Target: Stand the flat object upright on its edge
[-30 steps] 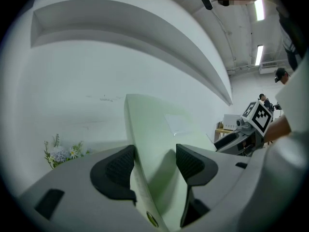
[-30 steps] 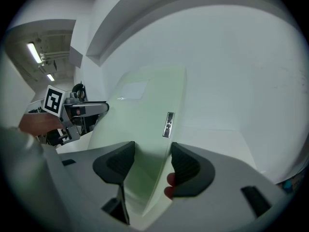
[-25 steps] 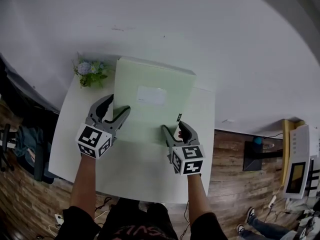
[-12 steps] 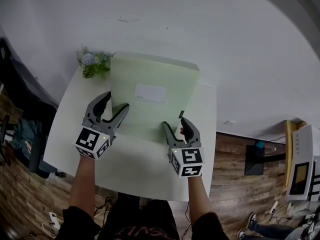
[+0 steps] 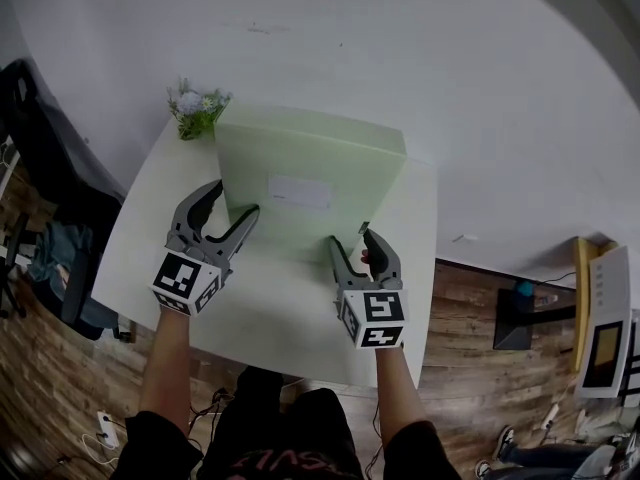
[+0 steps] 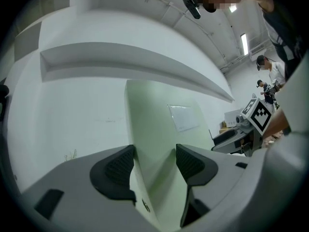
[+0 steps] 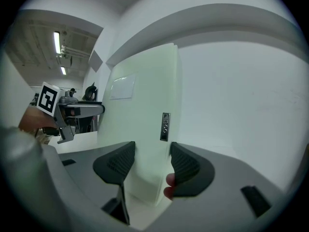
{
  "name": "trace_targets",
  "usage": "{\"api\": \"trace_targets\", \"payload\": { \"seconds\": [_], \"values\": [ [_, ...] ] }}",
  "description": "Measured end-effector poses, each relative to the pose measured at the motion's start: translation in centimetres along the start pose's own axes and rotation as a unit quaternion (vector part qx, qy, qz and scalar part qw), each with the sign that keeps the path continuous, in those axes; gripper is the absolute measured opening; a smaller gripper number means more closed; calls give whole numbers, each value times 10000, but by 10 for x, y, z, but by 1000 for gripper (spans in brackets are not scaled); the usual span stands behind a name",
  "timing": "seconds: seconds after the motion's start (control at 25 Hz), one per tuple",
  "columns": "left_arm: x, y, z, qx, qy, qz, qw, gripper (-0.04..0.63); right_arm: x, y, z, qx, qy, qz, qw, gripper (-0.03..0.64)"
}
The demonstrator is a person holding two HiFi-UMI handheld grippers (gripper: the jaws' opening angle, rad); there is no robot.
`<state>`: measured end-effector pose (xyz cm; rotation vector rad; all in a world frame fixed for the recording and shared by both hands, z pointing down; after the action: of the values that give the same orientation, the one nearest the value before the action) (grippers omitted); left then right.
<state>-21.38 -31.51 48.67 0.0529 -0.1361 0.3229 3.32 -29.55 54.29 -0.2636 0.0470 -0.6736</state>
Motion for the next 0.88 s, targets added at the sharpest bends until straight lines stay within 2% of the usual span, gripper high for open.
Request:
{"api": "trace_targets", "payload": {
  "seconds": [0.88],
  "values": [
    [8, 34, 1, -437, -193, -60, 9988, 287, -22, 21, 10, -240, -166, 5, 9996, 243]
  ]
}}
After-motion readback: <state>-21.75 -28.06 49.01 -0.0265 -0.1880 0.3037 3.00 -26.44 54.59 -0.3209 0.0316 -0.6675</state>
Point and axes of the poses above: the fingertips, and each gripper's own axes: y backward along the fingers, x to its right, z out of its underside, the point moved 6 cm from there along y, backward along the fingers, and after that the axes turned 14 degrees about -z, right-handed, at the moved point
